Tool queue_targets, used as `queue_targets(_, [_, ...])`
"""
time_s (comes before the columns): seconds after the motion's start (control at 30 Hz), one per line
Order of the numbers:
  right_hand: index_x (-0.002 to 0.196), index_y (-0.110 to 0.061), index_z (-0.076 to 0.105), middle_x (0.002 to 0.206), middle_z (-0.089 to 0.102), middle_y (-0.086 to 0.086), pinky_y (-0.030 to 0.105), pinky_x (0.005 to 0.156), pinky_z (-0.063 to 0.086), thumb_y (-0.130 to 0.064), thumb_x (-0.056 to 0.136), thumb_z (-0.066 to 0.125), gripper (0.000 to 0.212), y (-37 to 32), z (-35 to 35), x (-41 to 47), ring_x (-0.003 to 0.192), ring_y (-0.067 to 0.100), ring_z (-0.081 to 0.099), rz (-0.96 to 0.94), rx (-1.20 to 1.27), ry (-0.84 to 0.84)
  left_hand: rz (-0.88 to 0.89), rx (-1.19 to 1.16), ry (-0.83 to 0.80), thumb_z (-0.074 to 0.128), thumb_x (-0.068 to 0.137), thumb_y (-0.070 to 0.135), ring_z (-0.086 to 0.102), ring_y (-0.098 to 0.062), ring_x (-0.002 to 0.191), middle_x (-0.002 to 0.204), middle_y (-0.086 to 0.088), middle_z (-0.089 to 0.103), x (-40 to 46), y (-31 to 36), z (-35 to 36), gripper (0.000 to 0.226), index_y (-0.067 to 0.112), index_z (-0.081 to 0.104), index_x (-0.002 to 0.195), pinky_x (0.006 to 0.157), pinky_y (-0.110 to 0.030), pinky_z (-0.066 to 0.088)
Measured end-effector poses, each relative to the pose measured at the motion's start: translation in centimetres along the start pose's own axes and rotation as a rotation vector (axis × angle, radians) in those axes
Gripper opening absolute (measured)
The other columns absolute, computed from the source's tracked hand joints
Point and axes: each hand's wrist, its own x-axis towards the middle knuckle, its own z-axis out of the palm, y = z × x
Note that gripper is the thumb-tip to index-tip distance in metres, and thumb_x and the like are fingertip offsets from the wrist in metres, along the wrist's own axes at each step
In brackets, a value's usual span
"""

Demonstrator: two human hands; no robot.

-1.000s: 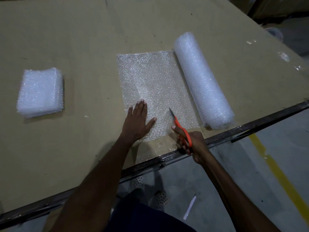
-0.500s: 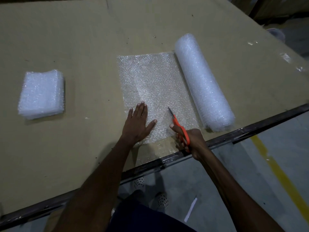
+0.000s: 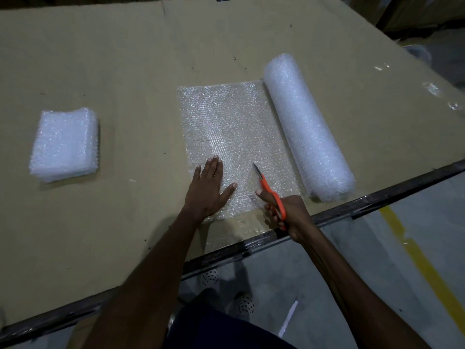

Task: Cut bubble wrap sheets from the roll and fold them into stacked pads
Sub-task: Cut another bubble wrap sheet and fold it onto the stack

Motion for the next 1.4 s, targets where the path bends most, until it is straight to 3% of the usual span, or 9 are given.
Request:
queue_targets(0.23, [0.055, -0.01, 0.054, 0.05, 0.046, 0.009, 0.021, 0.042, 0.024, -0.046, 0.069, 0.091, 0.053, -1.0, 0.7, 0.6, 0.037, 0.015, 0.035, 0.03, -0.013, -0.009, -0.011, -0.011, 0.002, 0.012, 0.096, 0.069, 0.001, -0.022, 0.154, 0.167, -0.012, 0.007, 0.0, 0.0, 0.0, 0.089, 0.005, 0.015, 0.158, 0.124, -0.045, 0.001])
queue_targets(0.43, [0.046, -0.013, 0.053, 0.047, 0.045, 0.009, 0.018, 0.041, 0.023, -0.039, 0.071, 0.092, 0.053, -0.7, 0.9, 0.9, 0.034, 0.015, 0.035, 0.03, -0.008, 0.015, -0.006, -0.009, -0.014, 0.012, 0.096, 0.068, -0.002, -0.021, 0.154, 0.167, -0.011, 0.003, 0.1, -0.1, 0.0, 0.089, 0.006, 0.012, 0.159, 0.124, -0.043, -0.003])
queue_targets(0.6, [0.054, -0.011, 0.057, 0.048, 0.048, 0.008, 0.019, 0.039, 0.027, -0.044, 0.069, 0.092, 0.051, -1.2, 1.3, 1.2, 0.035, 0.016, 0.038, 0.006, -0.011, 0.04, -0.01, -0.012, -0.015, 0.01, 0.095, 0.069, -0.001, -0.021, 0.154, 0.167, -0.011, 0.003, 0.2, -0.1, 0.0, 0.09, 0.006, 0.012, 0.159, 0.124, -0.043, -0.003])
queue_targets(0.7, [0.048, -0.014, 0.057, 0.05, 0.048, 0.01, 0.021, 0.041, 0.028, -0.044, 0.064, 0.095, 0.052, -1.5, 1.8, 1.7, 0.037, 0.017, 0.039, 0.01, 0.017, 0.035, -0.007, -0.012, -0.014, 0.011, 0.095, 0.068, 0.0, -0.022, 0.154, 0.167, -0.012, 0.005, 0.2, -0.1, 0.0, 0.09, 0.005, 0.013, 0.159, 0.124, -0.044, -0.001])
queue_targets(0.87, [0.05, -0.01, 0.057, 0.048, 0.045, 0.009, 0.019, 0.039, 0.025, -0.035, 0.072, 0.092, 0.049, -1.5, 1.4, 1.4, 0.032, 0.015, 0.036, 0.013, -0.016, 0.048, -0.002, -0.004, 0.001, 0.013, 0.095, 0.068, 0.004, -0.024, 0.154, 0.167, -0.013, 0.008, 0.1, -0.2, 0.2, 0.09, 0.004, 0.017, 0.158, 0.124, -0.045, 0.001])
queue_targets(1.13, [0.059, -0.008, 0.06, 0.047, 0.049, 0.007, 0.019, 0.035, 0.027, -0.041, 0.073, 0.091, 0.048, -3.1, 2.3, 2.2, 0.032, 0.012, 0.039, -0.007, -0.102, 0.085, -0.025, -0.063, -0.067, 0.013, 0.091, 0.072, -0.003, -0.02, 0.154, 0.168, -0.009, 0.0, 0.4, -0.1, -0.4, 0.095, 0.007, 0.009, 0.159, 0.124, -0.043, -0.004])
queue_targets(1.23, [0.06, -0.007, 0.059, 0.046, 0.049, 0.006, 0.017, 0.035, 0.025, -0.038, 0.073, 0.091, 0.046, -3.0, 2.1, 2.1, 0.03, 0.012, 0.038, 0.02, -0.096, 0.095, -0.02, -0.084, -0.061, 0.028, 0.088, 0.075, 0.005, -0.023, 0.154, 0.167, -0.008, 0.011, 1.3, -0.8, -1.1, 0.098, 0.008, 0.017, 0.159, 0.123, -0.047, 0.001])
queue_targets(1.33, [0.064, -0.007, 0.06, 0.047, 0.049, 0.007, 0.018, 0.037, 0.026, -0.042, 0.071, 0.091, 0.047, -2.9, 1.8, 1.8, 0.031, 0.013, 0.038, 0.034, -0.116, 0.105, 0.015, -0.084, 0.056, 0.029, 0.088, 0.075, 0.019, -0.027, 0.151, 0.16, -0.011, 0.031, 3.1, -1.7, -1.6, 0.094, 0.008, 0.032, 0.154, 0.122, -0.051, 0.009])
queue_targets(1.4, [0.067, -0.006, 0.062, 0.05, 0.05, 0.008, 0.019, 0.038, 0.027, -0.046, 0.07, 0.09, 0.049, -3.1, 1.8, 1.9, 0.034, 0.014, 0.038, 0.027, -0.138, 0.107, 0.037, -0.112, 0.086, 0.031, 0.092, 0.072, 0.02, -0.027, 0.151, 0.159, -0.011, 0.033, 4.7, -2.0, -1.9, 0.088, 0.008, 0.034, 0.152, 0.121, -0.051, 0.01])
